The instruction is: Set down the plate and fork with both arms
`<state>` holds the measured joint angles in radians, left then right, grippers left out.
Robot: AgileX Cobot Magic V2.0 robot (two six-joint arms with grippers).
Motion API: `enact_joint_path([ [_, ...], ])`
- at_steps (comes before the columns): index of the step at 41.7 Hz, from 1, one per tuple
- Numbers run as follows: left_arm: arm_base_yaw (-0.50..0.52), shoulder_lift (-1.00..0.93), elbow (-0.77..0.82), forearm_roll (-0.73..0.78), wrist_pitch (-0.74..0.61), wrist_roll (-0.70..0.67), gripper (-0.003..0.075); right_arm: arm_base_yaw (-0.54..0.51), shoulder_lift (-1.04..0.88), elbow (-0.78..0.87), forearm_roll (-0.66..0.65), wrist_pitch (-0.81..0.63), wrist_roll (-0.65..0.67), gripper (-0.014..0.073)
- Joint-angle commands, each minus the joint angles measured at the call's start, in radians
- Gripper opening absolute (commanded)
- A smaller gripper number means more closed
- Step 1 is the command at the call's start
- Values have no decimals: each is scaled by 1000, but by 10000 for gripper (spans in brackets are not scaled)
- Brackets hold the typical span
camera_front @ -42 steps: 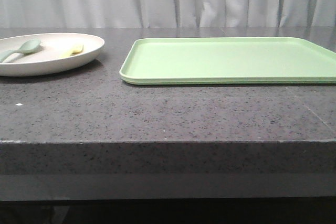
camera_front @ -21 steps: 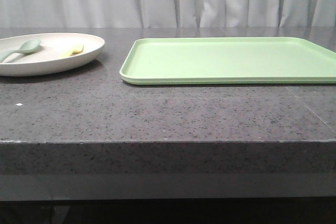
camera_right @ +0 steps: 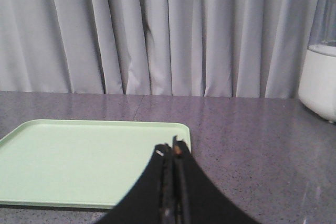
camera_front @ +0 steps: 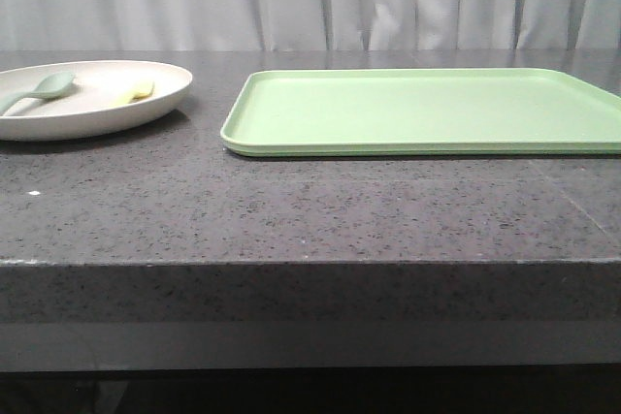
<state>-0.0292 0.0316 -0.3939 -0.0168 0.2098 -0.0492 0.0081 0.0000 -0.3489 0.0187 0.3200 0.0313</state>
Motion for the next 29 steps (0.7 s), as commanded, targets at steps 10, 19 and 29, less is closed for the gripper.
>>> enact_joint_path([
  [10,1,279,-317,-8,162,-6,-18,-1,273,-276,-19,113,-1,-67],
  [19,1,389,-336,-10,166,-6,-18,-1,426,-299,-19,68,-1,-67],
  [29,1,453,-336,-10,166,-6,-18,-1,500,-299,-19,68,-1,-67],
])
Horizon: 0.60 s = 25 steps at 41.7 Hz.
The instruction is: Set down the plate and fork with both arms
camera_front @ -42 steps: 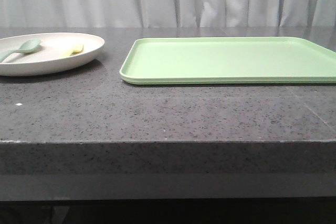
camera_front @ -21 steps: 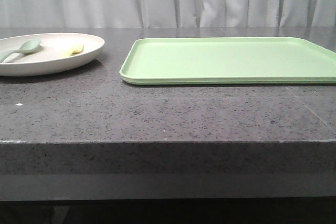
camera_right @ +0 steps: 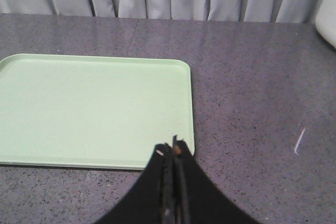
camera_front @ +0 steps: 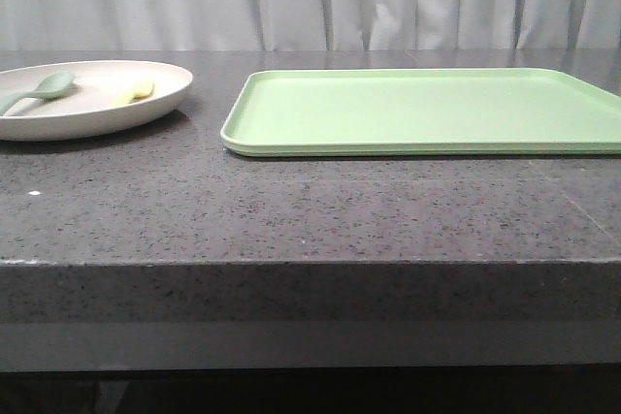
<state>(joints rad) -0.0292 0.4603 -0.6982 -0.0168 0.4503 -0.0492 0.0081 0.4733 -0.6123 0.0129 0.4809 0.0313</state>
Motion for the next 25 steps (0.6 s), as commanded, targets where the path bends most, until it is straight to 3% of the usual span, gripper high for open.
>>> enact_joint_path([
  [1,1,27,-31,-10,-74,-6,-18,-1,29,-35,-13,-92,-1,-67],
  [22,1,37,-31,-10,-68,-6,-18,-1,32,-35,-13,-78,-1,-67],
  [25,1,37,-31,-10,-66,-6,6,-1,32,-35,-13,-77,-1,-36],
])
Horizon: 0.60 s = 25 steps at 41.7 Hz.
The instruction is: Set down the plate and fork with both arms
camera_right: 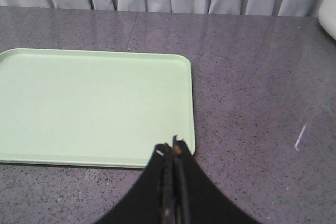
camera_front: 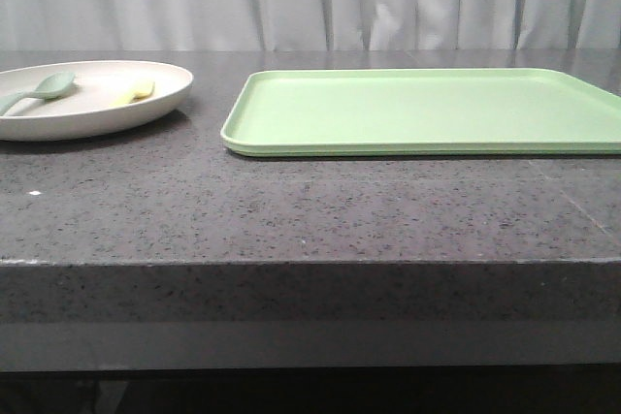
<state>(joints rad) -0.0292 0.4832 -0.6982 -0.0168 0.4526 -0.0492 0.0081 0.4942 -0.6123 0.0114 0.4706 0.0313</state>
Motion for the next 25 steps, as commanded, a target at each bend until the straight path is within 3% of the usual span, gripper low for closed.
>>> enact_joint_path([
  [1,1,14,-31,-10,-66,-6,36,-1,12,-35,-11,-66,-1,-3],
  [3,1,14,-31,5,-61,-6,120,-1,12,-35,-11,-66,-1,82],
  [6,1,14,-31,47,-48,-6,300,-1,12,-35,-11,-67,-1,257],
  [9,1,14,-31,83,-42,-6,540,-1,12,-35,-11,-68,-1,414],
  [11,1,14,-31,83,-42,-6,629,-1,12,-35,-11,-69,-1,476],
  [14,1,14,-31,75,-42,-6,678,-1,12,-35,-11,-68,-1,505],
  [25,1,14,-31,75,-42,-6,629,-1,12,-35,-11,-69,-1,505],
])
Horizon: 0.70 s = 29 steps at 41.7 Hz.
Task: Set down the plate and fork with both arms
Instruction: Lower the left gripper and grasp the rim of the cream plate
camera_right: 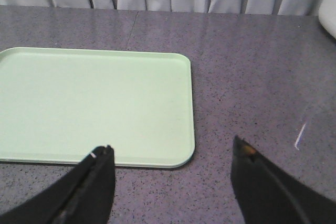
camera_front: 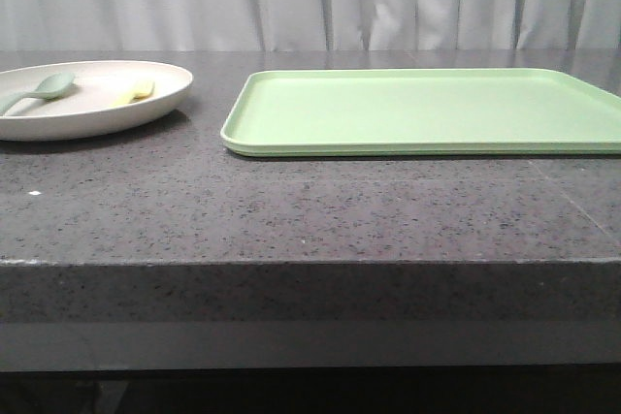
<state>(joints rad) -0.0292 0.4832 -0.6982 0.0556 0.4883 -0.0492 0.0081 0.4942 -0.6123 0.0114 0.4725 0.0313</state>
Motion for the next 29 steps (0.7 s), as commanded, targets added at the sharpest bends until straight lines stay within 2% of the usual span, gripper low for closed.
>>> enact_joint_path([
  [1,1,14,-31,1,-77,-6,622,-1,12,-35,-11,-71,-1,505],
  [7,1,14,-31,-41,-94,-6,583,-1,12,-35,-11,-70,-1,505],
  [12,1,14,-35,-48,-43,-6,556,-1,12,-35,-11,-70,-1,505],
  [19,1,76,-103,-32,158,-6,545,-1,12,-35,-11,-70,-1,505],
  [29,1,279,-270,22,425,-4,545,-1,12,-35,-11,-70,-1,505],
])
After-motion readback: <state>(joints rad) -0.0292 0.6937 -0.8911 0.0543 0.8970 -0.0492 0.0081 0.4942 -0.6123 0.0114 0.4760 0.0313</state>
